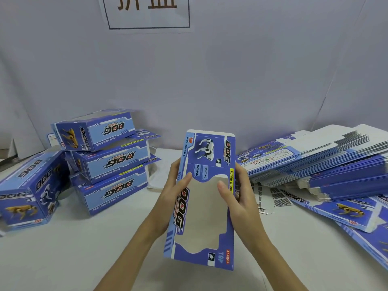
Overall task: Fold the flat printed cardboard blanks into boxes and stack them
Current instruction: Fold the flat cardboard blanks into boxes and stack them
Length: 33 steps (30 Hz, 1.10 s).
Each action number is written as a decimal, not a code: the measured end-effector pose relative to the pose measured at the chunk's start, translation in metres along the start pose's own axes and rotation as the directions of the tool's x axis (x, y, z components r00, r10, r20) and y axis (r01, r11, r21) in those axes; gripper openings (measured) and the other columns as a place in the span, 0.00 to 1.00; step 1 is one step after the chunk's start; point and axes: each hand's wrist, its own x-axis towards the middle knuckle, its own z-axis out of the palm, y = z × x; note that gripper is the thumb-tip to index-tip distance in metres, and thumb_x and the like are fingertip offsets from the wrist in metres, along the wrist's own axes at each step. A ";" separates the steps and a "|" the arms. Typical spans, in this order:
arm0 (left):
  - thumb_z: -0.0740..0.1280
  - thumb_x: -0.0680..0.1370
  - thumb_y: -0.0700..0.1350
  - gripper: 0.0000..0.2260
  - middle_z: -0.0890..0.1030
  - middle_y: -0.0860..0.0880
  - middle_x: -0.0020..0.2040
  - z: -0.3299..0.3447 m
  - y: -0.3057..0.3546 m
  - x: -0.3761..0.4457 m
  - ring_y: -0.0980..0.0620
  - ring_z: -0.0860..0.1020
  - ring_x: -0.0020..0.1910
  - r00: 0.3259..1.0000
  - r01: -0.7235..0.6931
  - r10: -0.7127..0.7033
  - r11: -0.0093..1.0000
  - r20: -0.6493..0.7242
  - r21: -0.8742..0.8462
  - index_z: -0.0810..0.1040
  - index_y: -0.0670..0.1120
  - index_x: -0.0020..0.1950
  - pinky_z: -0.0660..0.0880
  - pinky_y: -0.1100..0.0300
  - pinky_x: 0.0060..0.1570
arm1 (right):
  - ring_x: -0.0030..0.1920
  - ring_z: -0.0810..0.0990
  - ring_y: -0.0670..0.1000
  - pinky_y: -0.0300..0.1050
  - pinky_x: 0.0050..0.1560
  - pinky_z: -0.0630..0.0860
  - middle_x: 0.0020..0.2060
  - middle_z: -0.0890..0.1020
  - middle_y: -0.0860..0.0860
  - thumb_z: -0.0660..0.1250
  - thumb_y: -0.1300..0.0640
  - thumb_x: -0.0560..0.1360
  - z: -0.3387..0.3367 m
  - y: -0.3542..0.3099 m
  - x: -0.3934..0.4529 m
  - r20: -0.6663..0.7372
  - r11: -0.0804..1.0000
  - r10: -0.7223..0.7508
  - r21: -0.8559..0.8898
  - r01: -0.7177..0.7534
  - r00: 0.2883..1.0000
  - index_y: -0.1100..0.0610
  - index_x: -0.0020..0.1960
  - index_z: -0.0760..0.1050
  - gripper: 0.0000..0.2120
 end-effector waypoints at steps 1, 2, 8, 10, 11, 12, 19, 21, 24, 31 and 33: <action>0.69 0.77 0.62 0.17 0.82 0.61 0.62 0.000 0.000 0.000 0.53 0.83 0.62 1.000 0.014 -0.014 1.000 0.008 -0.006 0.71 0.79 0.62 0.83 0.60 0.46 | 0.63 0.85 0.50 0.41 0.45 0.85 0.60 0.84 0.42 0.69 0.50 0.80 0.001 -0.001 0.000 -0.003 1.000 -0.001 -0.003 0.001 1.000 0.48 0.69 0.70 0.19; 0.71 0.75 0.65 0.19 0.83 0.61 0.62 0.000 0.000 -0.001 0.52 0.83 0.62 0.999 0.033 -0.033 0.999 0.018 -0.011 0.70 0.80 0.62 0.83 0.59 0.47 | 0.62 0.85 0.50 0.40 0.44 0.84 0.59 0.84 0.42 0.69 0.51 0.82 0.000 -0.002 0.001 -0.009 1.000 -0.004 -0.007 0.003 1.000 0.50 0.68 0.71 0.16; 0.75 0.64 0.72 0.22 0.85 0.63 0.56 -0.002 -0.006 0.000 0.53 0.86 0.56 0.985 0.159 -0.157 0.987 0.067 -0.028 0.68 0.88 0.50 0.83 0.60 0.43 | 0.60 0.86 0.50 0.39 0.43 0.84 0.56 0.85 0.43 0.71 0.52 0.81 -0.004 0.003 0.001 -0.056 1.000 0.000 -0.008 0.000 0.998 0.54 0.60 0.72 0.12; 0.78 0.60 0.72 0.25 0.85 0.60 0.57 -0.005 -0.006 0.000 0.50 0.86 0.56 0.984 0.170 -0.167 0.984 0.061 -0.046 0.68 0.88 0.49 0.83 0.59 0.43 | 0.61 0.86 0.50 0.40 0.44 0.84 0.56 0.85 0.43 0.68 0.53 0.80 -0.002 0.005 0.000 -0.047 1.000 -0.021 0.008 0.022 0.999 0.55 0.61 0.72 0.12; 0.78 0.62 0.71 0.24 0.85 0.59 0.58 -0.006 -0.005 -0.001 0.50 0.86 0.57 0.988 0.147 -0.144 0.988 0.055 -0.045 0.70 0.87 0.50 0.83 0.58 0.44 | 0.61 0.85 0.50 0.40 0.45 0.84 0.56 0.85 0.44 0.67 0.54 0.80 -0.001 0.006 0.000 -0.041 1.000 -0.028 0.011 0.029 0.999 0.55 0.61 0.72 0.12; 0.77 0.65 0.68 0.22 0.85 0.57 0.59 -0.006 -0.003 -0.001 0.49 0.86 0.57 0.993 0.112 -0.110 0.993 0.053 -0.047 0.73 0.84 0.53 0.84 0.58 0.44 | 0.61 0.85 0.51 0.40 0.45 0.84 0.57 0.85 0.44 0.68 0.54 0.80 0.000 0.007 0.001 -0.032 0.999 -0.033 0.006 0.033 0.999 0.56 0.61 0.72 0.12; 0.63 0.83 0.57 0.09 0.86 0.51 0.58 0.000 0.002 0.002 0.51 0.85 0.56 0.978 -0.166 0.163 0.986 -0.130 -0.017 0.78 0.64 0.61 0.82 0.62 0.48 | 0.69 0.75 0.41 0.47 0.62 0.80 0.69 0.76 0.40 0.71 0.43 0.78 -0.005 0.007 0.010 -0.130 0.948 -0.096 -0.315 0.050 0.987 0.38 0.77 0.66 0.29; 0.54 0.86 0.59 0.15 0.85 0.51 0.59 -0.005 0.002 0.003 0.55 0.84 0.57 0.967 -0.197 0.201 0.980 -0.159 0.040 0.74 0.61 0.68 0.79 0.68 0.50 | 0.68 0.77 0.43 0.51 0.63 0.80 0.68 0.77 0.40 0.71 0.40 0.79 -0.006 0.007 0.009 -0.050 0.930 -0.106 -0.360 0.081 0.993 0.35 0.78 0.66 0.29; 0.54 0.87 0.55 0.20 0.79 0.62 0.67 -0.018 0.006 0.007 0.59 0.81 0.62 0.968 -0.221 0.235 0.965 -0.092 0.140 0.62 0.65 0.79 0.79 0.67 0.51 | 0.74 0.72 0.46 0.57 0.69 0.78 0.73 0.72 0.39 0.70 0.33 0.77 0.000 0.008 0.004 0.093 0.930 -0.059 -0.357 0.089 0.994 0.36 0.81 0.62 0.36; 0.68 0.67 0.78 0.40 0.73 0.57 0.74 -0.020 0.011 0.007 0.53 0.79 0.67 0.966 -0.183 0.200 0.977 -0.166 0.112 0.71 0.61 0.75 0.80 0.53 0.58 | 0.64 0.83 0.45 0.40 0.49 0.84 0.65 0.82 0.40 0.80 0.34 0.67 0.011 -0.004 0.001 0.196 0.972 0.223 -0.123 -0.202 0.955 0.33 0.74 0.69 0.39; 0.64 0.74 0.74 0.30 0.77 0.57 0.72 -0.018 0.009 0.007 0.51 0.79 0.69 0.988 -0.116 0.115 0.993 -0.104 0.002 0.72 0.64 0.74 0.80 0.50 0.59 | 0.55 0.88 0.55 0.44 0.47 0.85 0.58 0.88 0.52 0.81 0.36 0.67 0.006 -0.007 0.000 0.281 0.923 0.323 0.116 -0.366 0.904 0.43 0.62 0.83 0.26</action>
